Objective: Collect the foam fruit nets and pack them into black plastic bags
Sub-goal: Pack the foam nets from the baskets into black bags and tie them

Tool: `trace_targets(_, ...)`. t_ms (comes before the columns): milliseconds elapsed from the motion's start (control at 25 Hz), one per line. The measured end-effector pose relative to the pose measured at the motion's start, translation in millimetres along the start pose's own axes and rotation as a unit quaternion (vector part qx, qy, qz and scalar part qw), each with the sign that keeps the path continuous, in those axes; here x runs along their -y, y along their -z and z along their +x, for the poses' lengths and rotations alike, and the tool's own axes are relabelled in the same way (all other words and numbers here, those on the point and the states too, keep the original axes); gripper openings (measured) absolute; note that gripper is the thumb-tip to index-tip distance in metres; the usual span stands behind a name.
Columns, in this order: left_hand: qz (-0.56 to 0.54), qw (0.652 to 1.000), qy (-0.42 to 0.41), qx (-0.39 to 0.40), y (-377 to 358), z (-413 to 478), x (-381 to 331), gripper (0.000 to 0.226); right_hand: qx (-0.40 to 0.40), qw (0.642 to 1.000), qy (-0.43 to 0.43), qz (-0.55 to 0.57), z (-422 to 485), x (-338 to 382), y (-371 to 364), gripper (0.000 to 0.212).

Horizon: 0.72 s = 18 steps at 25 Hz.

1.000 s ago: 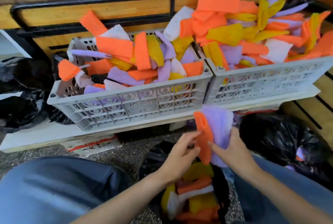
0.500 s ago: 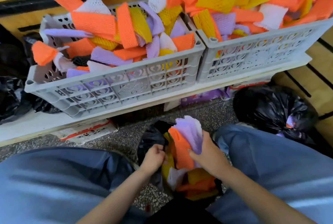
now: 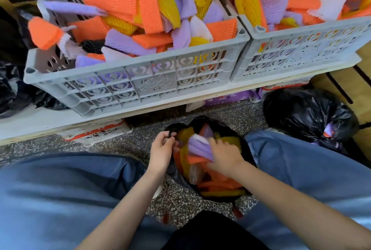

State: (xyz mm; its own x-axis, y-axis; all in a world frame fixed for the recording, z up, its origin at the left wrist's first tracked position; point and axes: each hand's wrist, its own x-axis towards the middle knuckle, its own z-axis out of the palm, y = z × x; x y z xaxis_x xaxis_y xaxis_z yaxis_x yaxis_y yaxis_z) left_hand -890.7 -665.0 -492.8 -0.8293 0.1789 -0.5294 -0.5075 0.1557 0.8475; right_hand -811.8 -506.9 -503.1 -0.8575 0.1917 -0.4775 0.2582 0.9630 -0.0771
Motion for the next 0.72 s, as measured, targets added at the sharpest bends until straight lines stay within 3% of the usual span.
trace_targets(120, 0.006, 1.0, -0.003, 0.005, 7, 3, -3, 0.022, 0.035, 0.997, -0.062, -0.033, 30, -17, -5, 0.073)
trace_targets(320, 0.028, 0.999, 0.007, 0.013, 12, 11, -4, 0.017, -0.102, 0.98, -0.168, 0.01, 58, -5, -16, 0.065)
trace_targets(400, 0.035, 0.999, 0.011, 0.017, 12, 12, -5, 0.016, -0.079, 0.989, -0.127, -0.009, 57, 7, -38, 0.057)
trace_targets(560, 0.082, 0.995, 0.014, 0.06, 18, 15, -5, 0.026, 0.047, 0.994, 0.022, -0.093, 48, 13, -66, 0.065)
trace_targets(720, 0.145, 0.985, 0.004, 0.097, 27, 23, -2, 0.02, 0.073, 0.994, 0.008, -0.077, 54, 0, -48, 0.072)
